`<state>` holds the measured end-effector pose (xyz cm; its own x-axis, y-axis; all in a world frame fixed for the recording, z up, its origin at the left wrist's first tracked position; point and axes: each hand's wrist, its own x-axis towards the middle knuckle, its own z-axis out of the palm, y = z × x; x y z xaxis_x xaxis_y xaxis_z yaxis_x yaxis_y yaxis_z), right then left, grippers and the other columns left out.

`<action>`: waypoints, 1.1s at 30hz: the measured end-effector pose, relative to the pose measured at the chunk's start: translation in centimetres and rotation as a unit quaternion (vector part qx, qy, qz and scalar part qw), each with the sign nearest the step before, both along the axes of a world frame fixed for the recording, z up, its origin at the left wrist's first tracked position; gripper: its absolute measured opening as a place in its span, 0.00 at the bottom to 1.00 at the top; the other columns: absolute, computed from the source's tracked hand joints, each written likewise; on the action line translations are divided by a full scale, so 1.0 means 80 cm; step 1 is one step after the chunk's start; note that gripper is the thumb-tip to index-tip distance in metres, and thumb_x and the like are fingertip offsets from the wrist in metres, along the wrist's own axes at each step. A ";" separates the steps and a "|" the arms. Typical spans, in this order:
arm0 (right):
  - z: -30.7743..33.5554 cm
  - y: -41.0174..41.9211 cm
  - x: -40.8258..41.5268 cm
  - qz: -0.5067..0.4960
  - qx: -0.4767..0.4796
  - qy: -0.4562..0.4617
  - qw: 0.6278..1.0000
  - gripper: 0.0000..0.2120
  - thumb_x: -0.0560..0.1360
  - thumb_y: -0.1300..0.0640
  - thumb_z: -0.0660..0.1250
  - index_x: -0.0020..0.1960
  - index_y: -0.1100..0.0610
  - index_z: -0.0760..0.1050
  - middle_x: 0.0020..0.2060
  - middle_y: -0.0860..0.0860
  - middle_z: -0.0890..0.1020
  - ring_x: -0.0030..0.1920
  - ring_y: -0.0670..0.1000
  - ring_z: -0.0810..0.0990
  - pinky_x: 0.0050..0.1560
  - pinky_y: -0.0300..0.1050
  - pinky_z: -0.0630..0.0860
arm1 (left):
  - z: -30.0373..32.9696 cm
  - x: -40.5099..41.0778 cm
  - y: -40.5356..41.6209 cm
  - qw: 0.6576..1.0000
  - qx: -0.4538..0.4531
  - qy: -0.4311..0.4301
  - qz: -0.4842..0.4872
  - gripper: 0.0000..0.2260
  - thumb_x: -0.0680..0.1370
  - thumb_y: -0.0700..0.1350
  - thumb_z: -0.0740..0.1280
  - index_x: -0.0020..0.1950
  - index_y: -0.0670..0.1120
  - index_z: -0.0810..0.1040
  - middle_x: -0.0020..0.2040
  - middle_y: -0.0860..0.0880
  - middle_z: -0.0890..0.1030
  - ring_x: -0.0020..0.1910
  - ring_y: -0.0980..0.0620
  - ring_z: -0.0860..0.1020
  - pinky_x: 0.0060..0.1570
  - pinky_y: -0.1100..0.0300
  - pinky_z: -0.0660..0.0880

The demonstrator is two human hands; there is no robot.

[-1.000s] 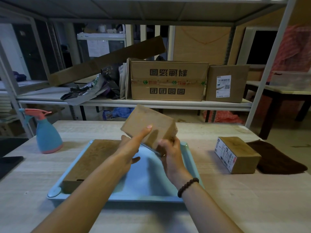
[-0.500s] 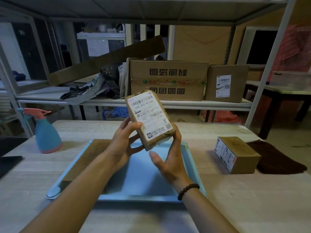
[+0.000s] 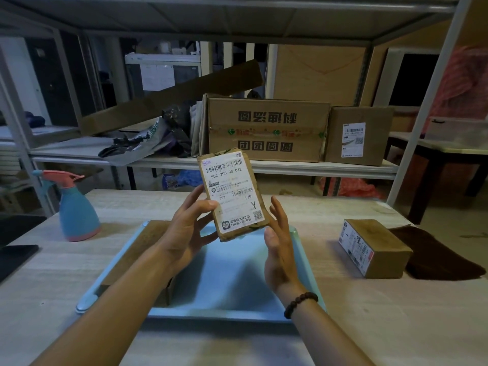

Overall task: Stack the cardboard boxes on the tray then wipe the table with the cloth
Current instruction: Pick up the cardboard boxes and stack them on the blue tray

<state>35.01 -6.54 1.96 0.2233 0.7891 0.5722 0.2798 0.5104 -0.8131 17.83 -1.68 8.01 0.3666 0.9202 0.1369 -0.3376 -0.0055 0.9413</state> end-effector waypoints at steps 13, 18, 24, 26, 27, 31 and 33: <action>0.024 0.004 -0.018 0.098 -0.222 0.105 0.964 0.22 0.74 0.31 0.47 0.51 0.29 0.80 0.50 0.32 0.85 0.59 0.39 0.79 0.66 0.54 0.75 | -0.017 -0.015 0.003 0.997 -0.058 0.041 0.023 0.18 0.77 0.52 0.64 0.67 0.54 0.75 0.61 0.47 0.83 0.62 0.44 0.79 0.57 0.43 0.77; 0.020 0.013 -0.028 0.119 -0.279 0.081 0.950 0.15 0.82 0.35 0.53 0.54 0.35 0.77 0.52 0.37 0.83 0.59 0.43 0.78 0.58 0.44 0.74 | -0.016 -0.009 0.004 0.984 -0.090 0.124 0.095 0.14 0.81 0.55 0.59 0.60 0.52 0.78 0.50 0.48 0.87 0.54 0.45 0.83 0.58 0.42 0.78; -0.002 0.028 -0.038 0.100 -0.323 0.059 0.939 0.21 0.80 0.30 0.52 0.58 0.37 0.79 0.54 0.37 0.83 0.58 0.39 0.77 0.70 0.46 0.67 | -0.021 -0.002 0.010 0.965 -0.090 0.199 0.143 0.13 0.82 0.52 0.58 0.62 0.51 0.78 0.54 0.49 0.85 0.53 0.47 0.83 0.57 0.45 0.77; 0.001 0.023 -0.038 0.105 -0.323 0.069 0.938 0.18 0.81 0.33 0.54 0.61 0.39 0.77 0.50 0.33 0.80 0.52 0.33 0.74 0.59 0.36 0.67 | -0.021 -0.002 0.010 0.967 -0.065 0.204 0.138 0.11 0.81 0.51 0.62 0.62 0.54 0.77 0.55 0.51 0.85 0.54 0.50 0.82 0.59 0.46 0.77; 0.002 0.022 -0.037 0.105 -0.319 0.079 0.939 0.18 0.82 0.35 0.56 0.63 0.41 0.77 0.49 0.33 0.80 0.51 0.32 0.74 0.52 0.30 0.68 | -0.022 -0.003 0.010 0.967 -0.053 0.210 0.138 0.12 0.80 0.50 0.64 0.63 0.54 0.75 0.57 0.51 0.84 0.55 0.50 0.82 0.60 0.45 0.77; 0.000 0.024 -0.040 0.078 -0.285 0.102 0.950 0.20 0.81 0.41 0.62 0.66 0.50 0.80 0.51 0.40 0.84 0.51 0.36 0.80 0.39 0.24 0.73 | -0.025 -0.007 0.010 0.957 -0.010 0.247 0.149 0.18 0.80 0.43 0.66 0.69 0.52 0.72 0.61 0.51 0.82 0.58 0.52 0.81 0.61 0.45 0.77; -0.005 0.026 -0.043 0.062 -0.273 0.099 0.955 0.20 0.81 0.41 0.64 0.63 0.52 0.82 0.52 0.43 0.86 0.51 0.39 0.82 0.39 0.26 0.75 | -0.024 -0.006 0.009 0.953 0.005 0.259 0.158 0.17 0.81 0.42 0.65 0.69 0.51 0.72 0.61 0.51 0.81 0.59 0.52 0.80 0.63 0.45 0.76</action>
<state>31.61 -4.49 1.57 0.1707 0.9850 0.0247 0.0578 0.0151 -0.9982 17.32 -1.00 6.08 0.0923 0.9955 0.0227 0.1917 -0.0402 0.9806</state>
